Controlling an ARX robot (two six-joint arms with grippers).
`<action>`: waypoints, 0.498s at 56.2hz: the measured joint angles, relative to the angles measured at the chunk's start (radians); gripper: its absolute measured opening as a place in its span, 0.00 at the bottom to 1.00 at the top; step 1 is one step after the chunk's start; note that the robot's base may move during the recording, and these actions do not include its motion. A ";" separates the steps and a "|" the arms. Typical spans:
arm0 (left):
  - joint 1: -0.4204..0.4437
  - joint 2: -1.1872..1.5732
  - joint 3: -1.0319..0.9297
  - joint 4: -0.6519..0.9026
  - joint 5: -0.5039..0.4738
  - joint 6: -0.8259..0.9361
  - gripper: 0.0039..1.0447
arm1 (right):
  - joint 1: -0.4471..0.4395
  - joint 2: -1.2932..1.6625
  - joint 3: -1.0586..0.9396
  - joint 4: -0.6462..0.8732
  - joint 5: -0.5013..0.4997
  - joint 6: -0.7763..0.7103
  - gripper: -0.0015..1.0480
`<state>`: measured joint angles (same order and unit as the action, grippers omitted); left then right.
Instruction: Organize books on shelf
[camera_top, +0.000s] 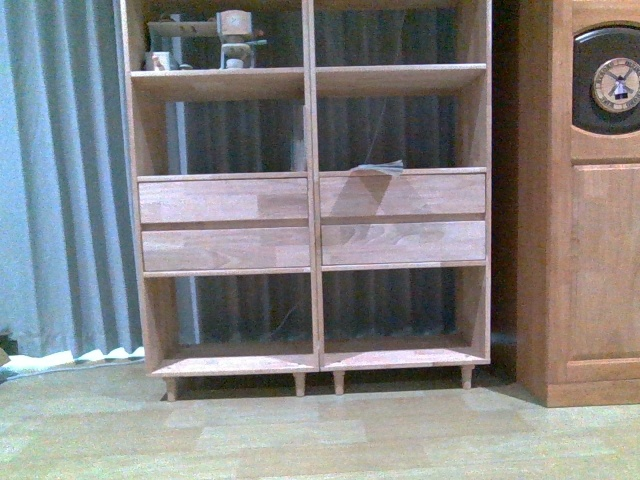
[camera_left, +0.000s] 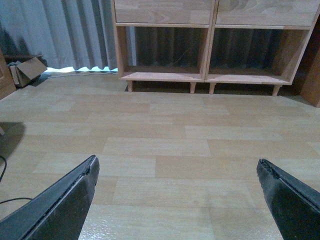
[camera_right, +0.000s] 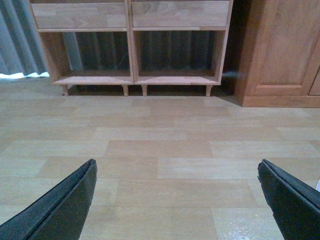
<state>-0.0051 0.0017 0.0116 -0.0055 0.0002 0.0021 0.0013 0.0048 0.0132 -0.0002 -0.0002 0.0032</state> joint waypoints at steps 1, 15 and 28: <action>0.000 0.000 0.000 0.000 0.000 0.000 0.93 | 0.000 0.000 0.000 0.000 0.000 0.000 0.93; 0.000 0.000 0.000 0.000 0.000 0.000 0.93 | 0.000 0.000 0.000 0.000 0.000 0.000 0.93; 0.000 0.000 0.000 0.000 0.000 0.000 0.93 | 0.000 0.000 0.000 0.000 0.000 0.000 0.93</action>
<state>-0.0051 0.0017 0.0116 -0.0055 0.0002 0.0021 0.0013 0.0048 0.0132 -0.0002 -0.0006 0.0032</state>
